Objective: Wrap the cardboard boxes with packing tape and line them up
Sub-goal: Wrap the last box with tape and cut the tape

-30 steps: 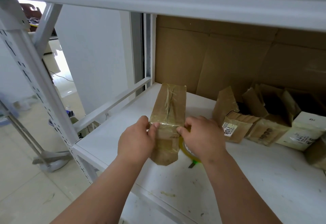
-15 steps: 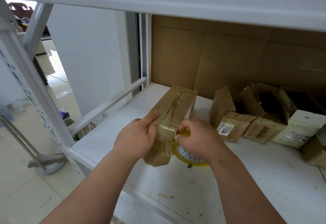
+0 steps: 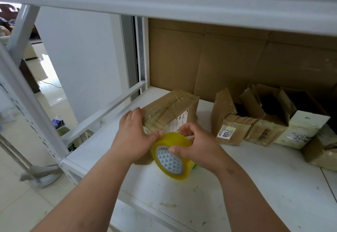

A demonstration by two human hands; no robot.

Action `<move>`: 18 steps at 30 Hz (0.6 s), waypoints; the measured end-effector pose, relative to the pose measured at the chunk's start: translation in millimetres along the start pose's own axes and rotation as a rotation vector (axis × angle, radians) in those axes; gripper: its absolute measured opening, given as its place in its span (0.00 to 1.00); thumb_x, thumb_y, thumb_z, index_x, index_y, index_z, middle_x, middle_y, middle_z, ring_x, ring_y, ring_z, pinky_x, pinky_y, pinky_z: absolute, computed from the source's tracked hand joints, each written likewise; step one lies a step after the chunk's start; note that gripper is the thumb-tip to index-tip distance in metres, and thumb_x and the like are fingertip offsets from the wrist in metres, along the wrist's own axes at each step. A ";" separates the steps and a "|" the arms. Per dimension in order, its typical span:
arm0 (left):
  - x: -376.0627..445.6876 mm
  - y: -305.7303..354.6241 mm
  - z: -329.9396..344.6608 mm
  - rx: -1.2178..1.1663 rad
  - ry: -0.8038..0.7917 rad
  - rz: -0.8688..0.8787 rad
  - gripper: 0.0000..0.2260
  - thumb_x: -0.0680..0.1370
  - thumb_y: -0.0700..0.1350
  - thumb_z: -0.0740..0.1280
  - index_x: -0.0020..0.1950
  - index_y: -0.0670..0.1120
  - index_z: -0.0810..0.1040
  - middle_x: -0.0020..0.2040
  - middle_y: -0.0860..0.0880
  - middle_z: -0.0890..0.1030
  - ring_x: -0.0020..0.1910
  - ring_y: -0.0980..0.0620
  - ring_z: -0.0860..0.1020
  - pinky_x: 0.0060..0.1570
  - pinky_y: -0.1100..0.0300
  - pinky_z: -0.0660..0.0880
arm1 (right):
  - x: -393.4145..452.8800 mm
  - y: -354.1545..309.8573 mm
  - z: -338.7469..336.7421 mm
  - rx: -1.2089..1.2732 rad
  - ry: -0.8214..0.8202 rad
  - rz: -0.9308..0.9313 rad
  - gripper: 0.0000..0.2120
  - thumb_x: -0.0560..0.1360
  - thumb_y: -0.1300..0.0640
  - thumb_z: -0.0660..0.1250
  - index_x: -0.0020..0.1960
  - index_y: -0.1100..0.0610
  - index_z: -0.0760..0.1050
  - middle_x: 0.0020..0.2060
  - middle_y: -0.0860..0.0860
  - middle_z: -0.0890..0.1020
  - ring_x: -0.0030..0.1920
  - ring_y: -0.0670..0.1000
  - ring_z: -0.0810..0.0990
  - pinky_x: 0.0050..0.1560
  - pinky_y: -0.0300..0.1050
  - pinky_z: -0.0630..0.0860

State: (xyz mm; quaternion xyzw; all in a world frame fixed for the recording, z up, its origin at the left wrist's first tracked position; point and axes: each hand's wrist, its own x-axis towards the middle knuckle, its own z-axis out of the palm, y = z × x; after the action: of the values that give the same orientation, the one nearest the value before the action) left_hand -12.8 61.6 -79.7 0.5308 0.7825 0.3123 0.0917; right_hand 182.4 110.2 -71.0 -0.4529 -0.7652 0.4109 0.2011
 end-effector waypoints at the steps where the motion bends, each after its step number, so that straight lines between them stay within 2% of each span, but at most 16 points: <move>1: -0.4 -1.7 0.9 0.014 0.011 0.008 0.32 0.74 0.61 0.70 0.73 0.51 0.66 0.76 0.50 0.64 0.77 0.46 0.54 0.73 0.49 0.59 | -0.6 3.2 2.7 0.031 -0.012 0.023 0.24 0.68 0.43 0.77 0.59 0.44 0.71 0.55 0.42 0.78 0.54 0.43 0.78 0.41 0.42 0.80; 3: -0.8 -5.5 3.8 0.057 0.047 0.029 0.28 0.76 0.60 0.69 0.74 0.52 0.69 0.78 0.51 0.62 0.77 0.47 0.51 0.74 0.49 0.54 | -1.8 10.7 8.0 0.178 -0.073 0.059 0.21 0.66 0.40 0.75 0.56 0.45 0.75 0.51 0.45 0.82 0.52 0.47 0.82 0.48 0.53 0.83; 4: -0.7 -6.8 5.1 0.058 0.064 0.042 0.28 0.76 0.59 0.68 0.74 0.53 0.69 0.77 0.51 0.62 0.76 0.47 0.52 0.74 0.50 0.55 | -2.6 14.2 10.3 0.266 -0.103 0.075 0.21 0.66 0.40 0.73 0.55 0.46 0.76 0.49 0.46 0.84 0.51 0.48 0.83 0.50 0.54 0.82; 7: 0.6 -10.0 5.5 0.034 0.063 0.085 0.24 0.78 0.57 0.67 0.73 0.56 0.70 0.76 0.53 0.65 0.76 0.49 0.56 0.74 0.50 0.58 | -5.6 21.7 19.8 0.448 -0.169 0.110 0.13 0.73 0.47 0.70 0.54 0.51 0.78 0.44 0.46 0.84 0.44 0.42 0.81 0.42 0.38 0.76; 9: 3.5 -12.2 2.0 0.044 0.022 0.095 0.22 0.79 0.56 0.67 0.72 0.57 0.71 0.76 0.54 0.65 0.77 0.51 0.56 0.74 0.48 0.60 | -7.9 25.1 29.4 0.558 -0.217 0.119 0.06 0.79 0.55 0.66 0.54 0.54 0.79 0.45 0.47 0.84 0.45 0.43 0.81 0.47 0.36 0.77; 11: 7.7 -15.0 -1.8 0.043 -0.024 0.097 0.21 0.79 0.56 0.67 0.71 0.57 0.72 0.76 0.55 0.65 0.78 0.52 0.55 0.74 0.48 0.59 | -9.5 29.0 38.0 0.604 -0.255 0.096 0.07 0.79 0.56 0.66 0.54 0.55 0.80 0.48 0.49 0.85 0.49 0.46 0.81 0.56 0.42 0.76; 15: 12.7 -19.6 -4.6 -0.025 -0.072 0.122 0.20 0.79 0.53 0.68 0.71 0.55 0.74 0.77 0.53 0.65 0.79 0.52 0.55 0.76 0.50 0.57 | -12.0 24.3 41.2 0.615 -0.289 0.028 0.09 0.74 0.55 0.70 0.54 0.53 0.80 0.46 0.46 0.85 0.48 0.45 0.81 0.52 0.39 0.75; 18: 13.3 -20.4 -6.7 -0.057 -0.094 0.118 0.20 0.79 0.50 0.68 0.71 0.53 0.74 0.78 0.51 0.64 0.79 0.52 0.53 0.77 0.52 0.55 | -15.3 26.7 42.5 0.540 -0.313 0.009 0.15 0.70 0.53 0.69 0.56 0.53 0.80 0.50 0.51 0.85 0.52 0.49 0.82 0.57 0.48 0.76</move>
State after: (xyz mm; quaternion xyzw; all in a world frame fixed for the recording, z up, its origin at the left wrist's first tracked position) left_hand -37.4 65.9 -83.9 0.5872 0.7355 0.3141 0.1249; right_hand 175.3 84.8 -116.4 -0.3178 -0.6480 0.6650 0.1921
